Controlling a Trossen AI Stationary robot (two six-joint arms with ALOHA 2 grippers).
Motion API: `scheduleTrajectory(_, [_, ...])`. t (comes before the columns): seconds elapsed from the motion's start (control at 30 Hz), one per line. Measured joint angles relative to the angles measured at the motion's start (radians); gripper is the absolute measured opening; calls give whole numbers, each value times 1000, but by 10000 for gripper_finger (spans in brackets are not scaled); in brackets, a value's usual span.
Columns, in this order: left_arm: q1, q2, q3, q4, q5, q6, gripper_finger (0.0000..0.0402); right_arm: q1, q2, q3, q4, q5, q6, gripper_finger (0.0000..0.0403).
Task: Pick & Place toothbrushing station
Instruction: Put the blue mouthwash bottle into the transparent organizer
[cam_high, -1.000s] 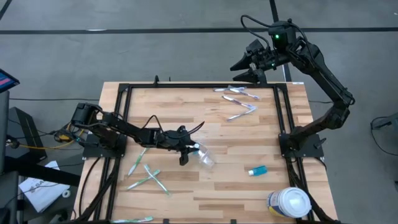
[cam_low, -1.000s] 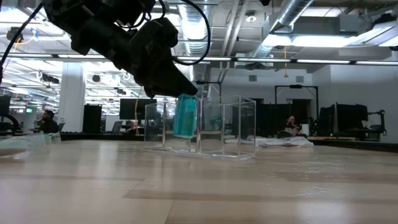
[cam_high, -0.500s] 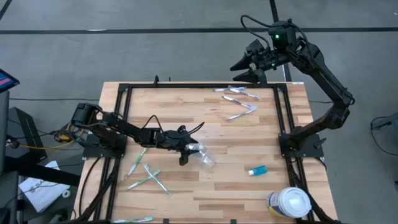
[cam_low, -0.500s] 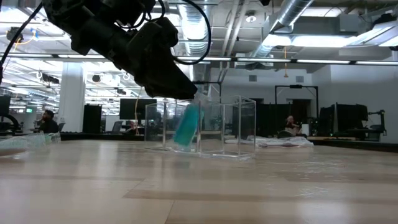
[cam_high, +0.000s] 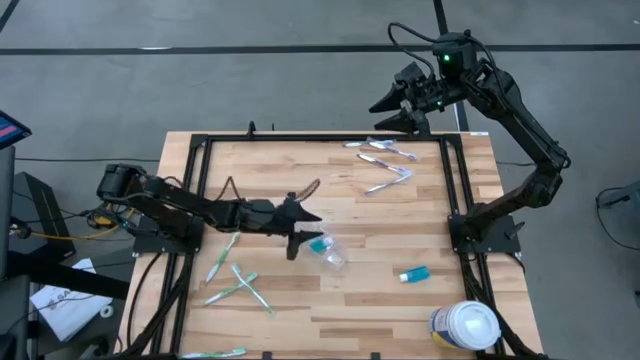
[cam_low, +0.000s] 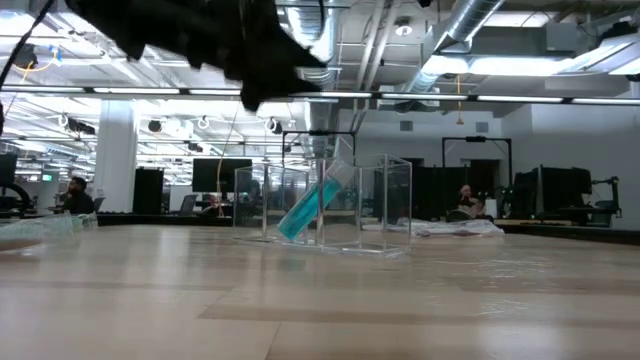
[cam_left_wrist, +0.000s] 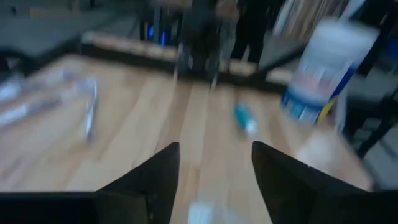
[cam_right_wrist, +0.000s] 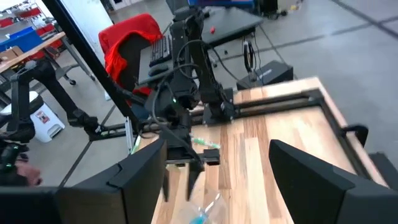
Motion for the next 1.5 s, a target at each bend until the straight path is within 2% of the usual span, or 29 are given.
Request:
scheduleTrajectory(0.17, [33,-133,71,9,19,-58,170,15,-2,0,92,3,28,273])
scheduleTrajectory(0.37, [146,-195,235,15,362,-331,154,55,-43,-1,198,135,65,273])
scheduleTrajectory(0.43, [157,-179,308,1,430,-355,150,75,-81,-1,249,190,98,273])
scheduleTrajectory(0.5, [158,-151,398,-61,433,-325,146,97,-124,0,255,237,112,273])
scheduleTrajectory(0.57, [169,-125,486,-186,431,-250,145,124,-168,1,177,307,103,273])
scheduleTrajectory(0.67, [212,-95,600,-383,430,-143,144,179,-230,1,-94,454,92,273])
scheduleTrajectory(0.83, [316,-95,708,-443,426,-47,144,355,-292,-37,-591,629,174,273])
scheduleTrajectory(0.93, [364,-95,733,-454,428,-23,144,518,-337,-176,-619,694,263,273])
scheduleTrajectory(1.07, [372,-93,735,-494,418,-19,144,712,-432,-481,-435,731,385,273])
scheduleTrajectory(1.17, [336,-83,735,-581,378,-18,144,843,-483,-723,-301,731,402,273])
scheduleTrajectory(1.23, [297,-64,735,-596,335,-18,144,897,-491,-859,-222,729,393,272])
scheduleTrajectory(1.33, [237,-41,735,-607,249,13,144,947,-499,-1003,-76,668,364,263])
scheduleTrajectory(1.5, [170,6,735,-630,92,65,144,1015,-462,-1136,31,630,299,239])
